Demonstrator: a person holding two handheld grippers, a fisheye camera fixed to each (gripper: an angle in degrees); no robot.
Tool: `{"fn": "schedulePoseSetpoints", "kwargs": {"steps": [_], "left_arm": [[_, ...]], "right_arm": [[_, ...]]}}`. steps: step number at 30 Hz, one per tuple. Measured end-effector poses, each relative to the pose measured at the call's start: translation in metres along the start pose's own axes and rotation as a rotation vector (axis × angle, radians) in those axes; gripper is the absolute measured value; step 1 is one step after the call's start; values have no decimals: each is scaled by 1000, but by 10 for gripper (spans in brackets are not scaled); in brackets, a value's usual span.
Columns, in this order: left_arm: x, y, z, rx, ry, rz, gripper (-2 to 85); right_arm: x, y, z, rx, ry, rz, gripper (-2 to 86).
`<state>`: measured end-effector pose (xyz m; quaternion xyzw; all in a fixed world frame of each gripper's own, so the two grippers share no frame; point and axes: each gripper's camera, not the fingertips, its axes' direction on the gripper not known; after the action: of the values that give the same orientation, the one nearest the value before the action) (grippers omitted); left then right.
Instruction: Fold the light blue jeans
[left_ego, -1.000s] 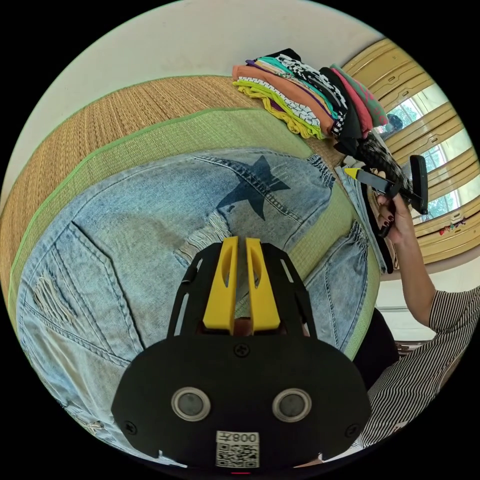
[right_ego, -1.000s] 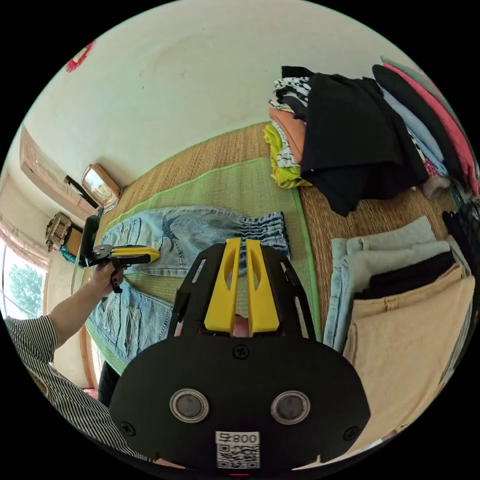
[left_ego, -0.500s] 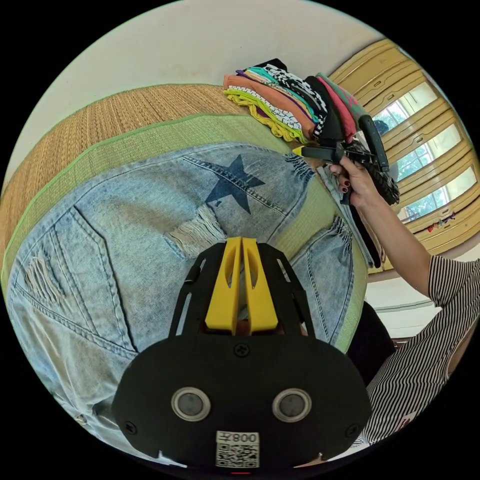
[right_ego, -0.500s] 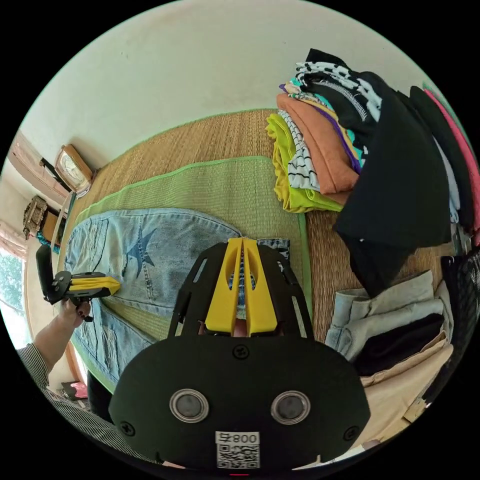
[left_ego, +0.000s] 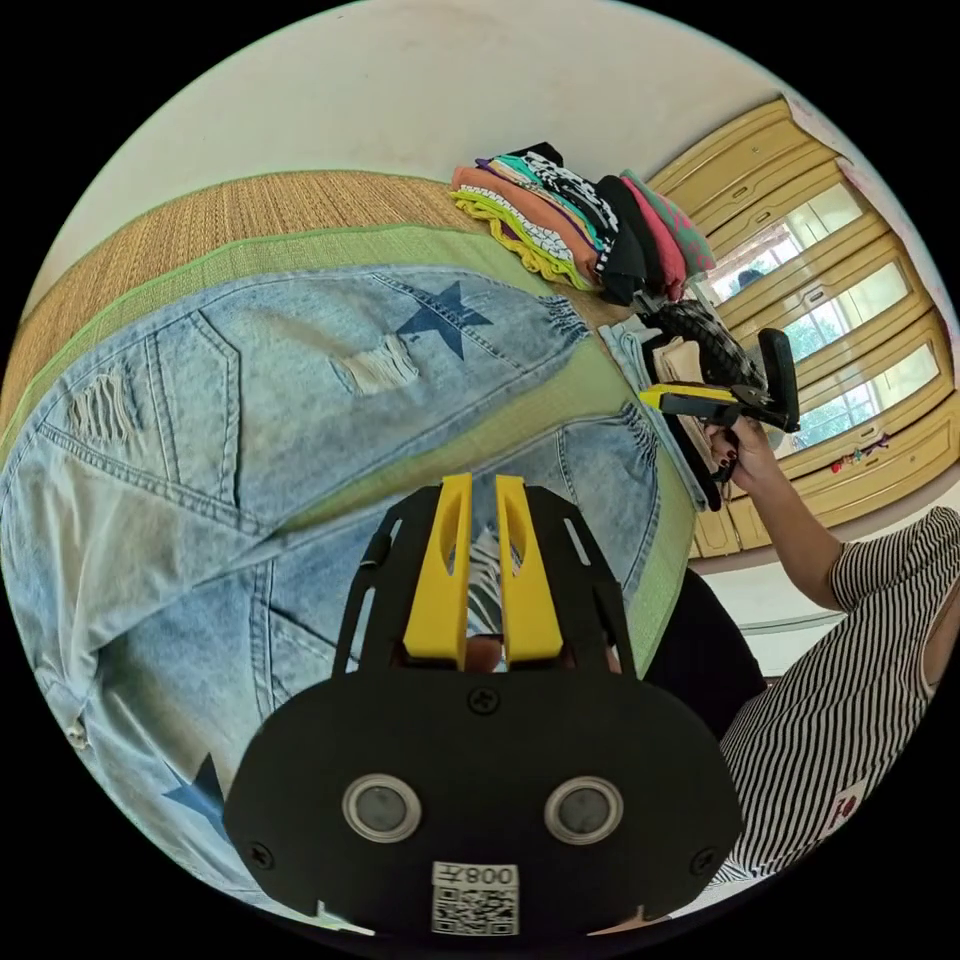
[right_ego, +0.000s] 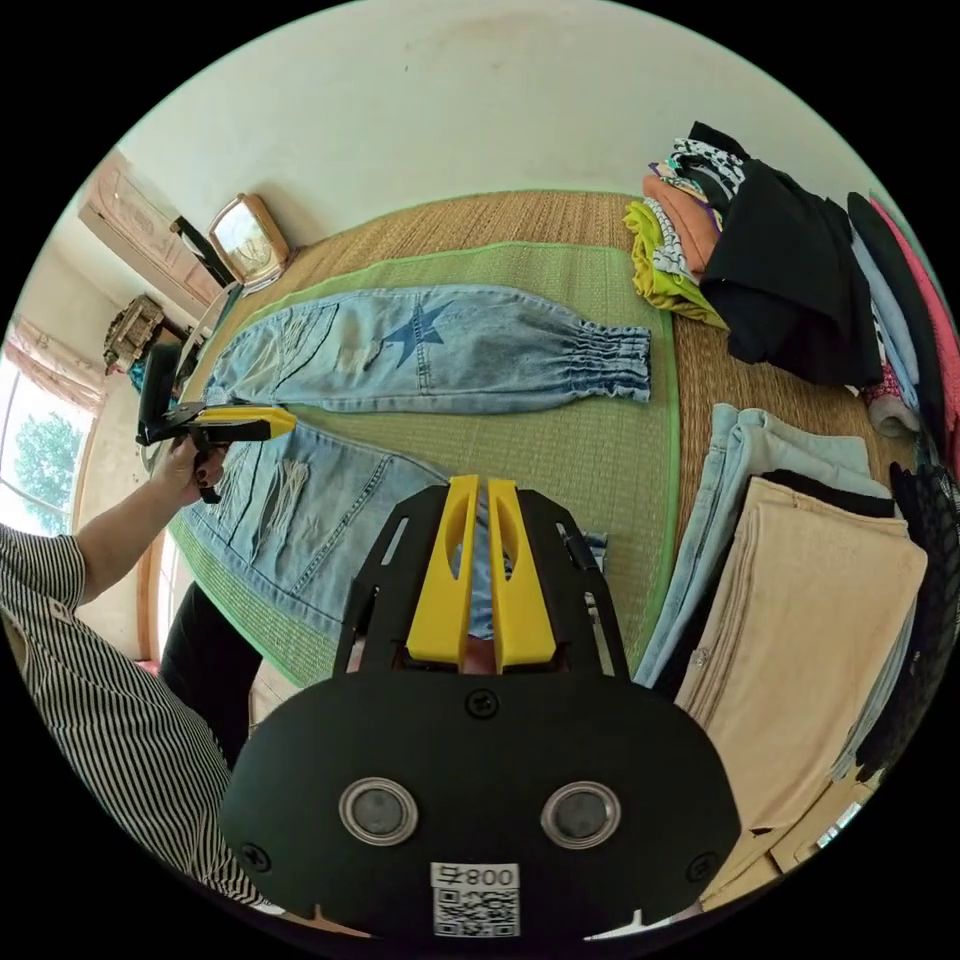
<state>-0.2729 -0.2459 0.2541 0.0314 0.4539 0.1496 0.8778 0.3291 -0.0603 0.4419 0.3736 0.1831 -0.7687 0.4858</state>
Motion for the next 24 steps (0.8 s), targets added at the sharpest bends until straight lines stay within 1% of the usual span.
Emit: {"fn": "schedulePoseSetpoints", "kwargs": {"steps": [4,5,6,13,15,17,18,19,20,24], "left_arm": [[5,38,9,-87,-2,-51,30],[8,47,5,-48,-37,-56,26],[10,51,3,-48,-46,-59,24],[24,72,-18,-50,-37,-72,9],[29,77,-31,-12,-49,-80,7],[31,88,-44,26,-91,-104,5],[31,90,-44,15,-100,-112,4],[27,95,-39,-44,-103,-137,4],[24,100,-41,-50,-78,-158,5],[23,118,-76,63,-73,-200,11]], "right_arm": [[-16,31,46,-142,15,-28,12],[-15,40,52,-120,15,-5,14],[-10,46,53,-108,10,29,8],[-2,65,62,-110,-32,41,-3],[-5,61,54,-52,17,40,-3],[-11,57,59,-51,43,15,-3],[-13,54,72,-86,50,-7,-3],[-14,53,81,-113,54,-14,-2],[-13,53,90,-124,59,-6,-2],[-26,48,83,-60,41,-33,5]]}}
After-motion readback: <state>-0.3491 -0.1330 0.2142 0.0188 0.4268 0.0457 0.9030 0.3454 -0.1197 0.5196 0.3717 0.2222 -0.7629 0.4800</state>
